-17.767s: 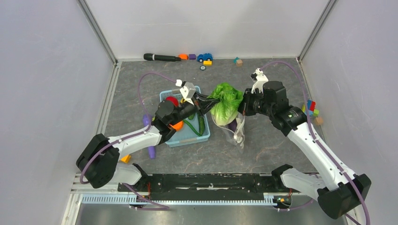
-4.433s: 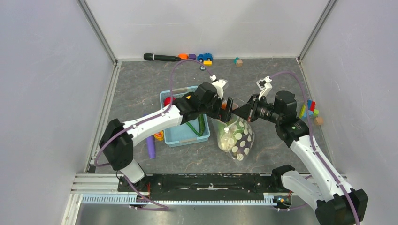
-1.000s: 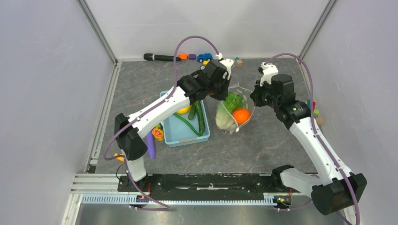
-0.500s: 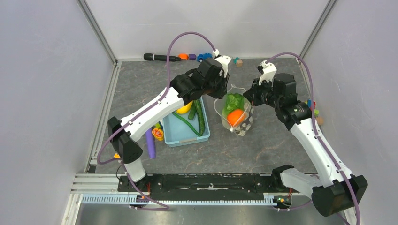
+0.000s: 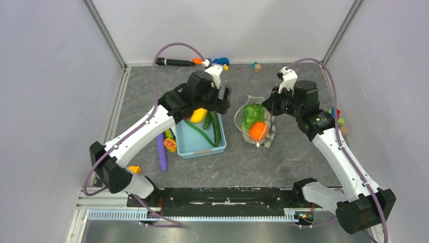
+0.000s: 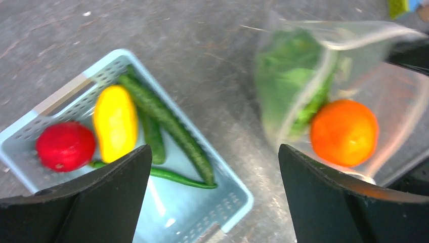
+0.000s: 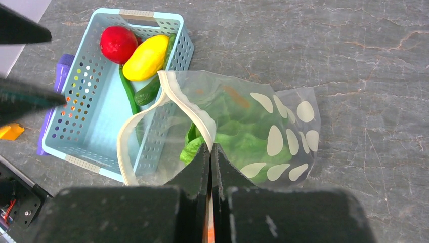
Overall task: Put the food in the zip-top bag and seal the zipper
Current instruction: Adjust the zipper food storage bag at the center of the board, then pick up the fake vegetable from the bin.
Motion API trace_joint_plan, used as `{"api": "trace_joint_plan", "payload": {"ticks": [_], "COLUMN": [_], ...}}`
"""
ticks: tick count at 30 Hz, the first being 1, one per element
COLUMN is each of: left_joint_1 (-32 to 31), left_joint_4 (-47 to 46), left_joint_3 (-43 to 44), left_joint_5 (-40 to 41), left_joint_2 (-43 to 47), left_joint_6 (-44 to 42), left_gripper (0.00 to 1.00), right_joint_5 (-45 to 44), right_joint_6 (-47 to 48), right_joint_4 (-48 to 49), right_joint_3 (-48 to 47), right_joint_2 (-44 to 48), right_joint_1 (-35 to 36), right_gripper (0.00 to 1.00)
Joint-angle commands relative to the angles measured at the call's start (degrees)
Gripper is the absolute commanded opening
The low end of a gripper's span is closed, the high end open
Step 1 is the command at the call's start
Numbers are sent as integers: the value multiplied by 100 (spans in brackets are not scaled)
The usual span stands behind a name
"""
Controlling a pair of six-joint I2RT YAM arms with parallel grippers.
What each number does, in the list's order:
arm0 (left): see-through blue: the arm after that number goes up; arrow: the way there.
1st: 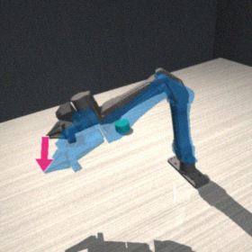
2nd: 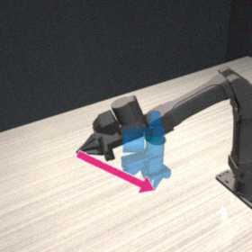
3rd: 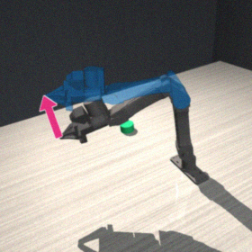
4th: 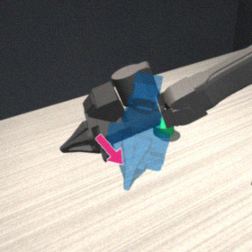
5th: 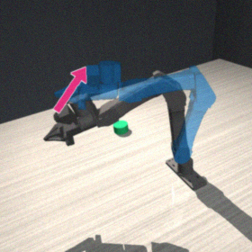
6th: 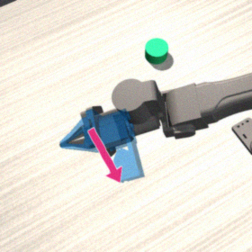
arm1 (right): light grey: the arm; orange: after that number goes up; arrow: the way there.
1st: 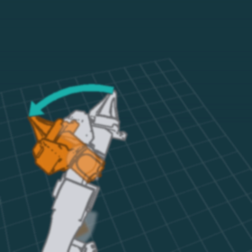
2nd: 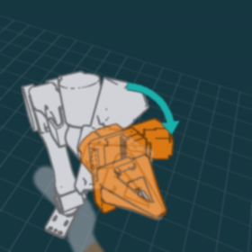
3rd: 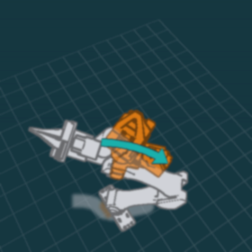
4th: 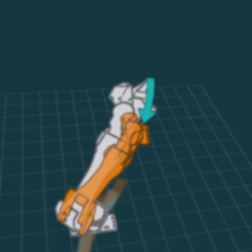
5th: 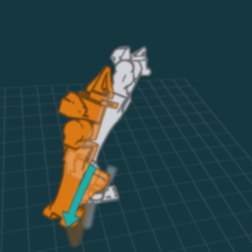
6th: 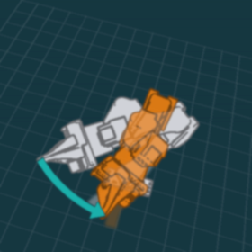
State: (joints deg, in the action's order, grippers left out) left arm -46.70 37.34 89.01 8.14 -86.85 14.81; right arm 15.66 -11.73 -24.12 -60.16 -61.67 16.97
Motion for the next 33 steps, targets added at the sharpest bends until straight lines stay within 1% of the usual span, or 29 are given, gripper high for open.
{"api": "trace_joint_plan", "payload": {"ticks": [1,2,4,7,12,19,22,24,30,33], "left_joint_1": [1004,1216,1486,1724,2000,2127,2156,2164,2174,2174], "left_joint_4": [-794,-949,-1174,-1275,-1356,-1434,-1532,-1444,-1354,-1344], "left_joint_3": [-907,-1085,-1360,-1505,-1423,-1090,-960,-825,-753,-776], "left_joint_5": [-671,-968,-1212,-1132,-1104,-945,-1005,-1025,-900,-893], "left_joint_2": [426,438,369,74,-585,-1527,-1918,-2181,-2482,-2511], "left_joint_6": [-279,-337,-432,-502,-777,-1014,-978,-942,-885,-868], "left_gripper": [100,100,100,100,100,90,82,75,63,59], "right_joint_5": [36,32,41,47,49,24,28,23,15,3], "right_joint_6": [29,34,34,58,90,128,140,163,184,173], "right_joint_4": [153,154,151,113,81,62,60,51,37,41], "right_joint_3": [-17,-8,-6,-9,3,40,51,67,62,58], "right_joint_2": [137,126,122,132,162,185,159,144,149,151], "right_joint_1": [-18,-18,-19,-23,-20,-18,-20,-18,-19,-19], "right_gripper": [0,0,0,0,0,0,0,0,0,0]}}
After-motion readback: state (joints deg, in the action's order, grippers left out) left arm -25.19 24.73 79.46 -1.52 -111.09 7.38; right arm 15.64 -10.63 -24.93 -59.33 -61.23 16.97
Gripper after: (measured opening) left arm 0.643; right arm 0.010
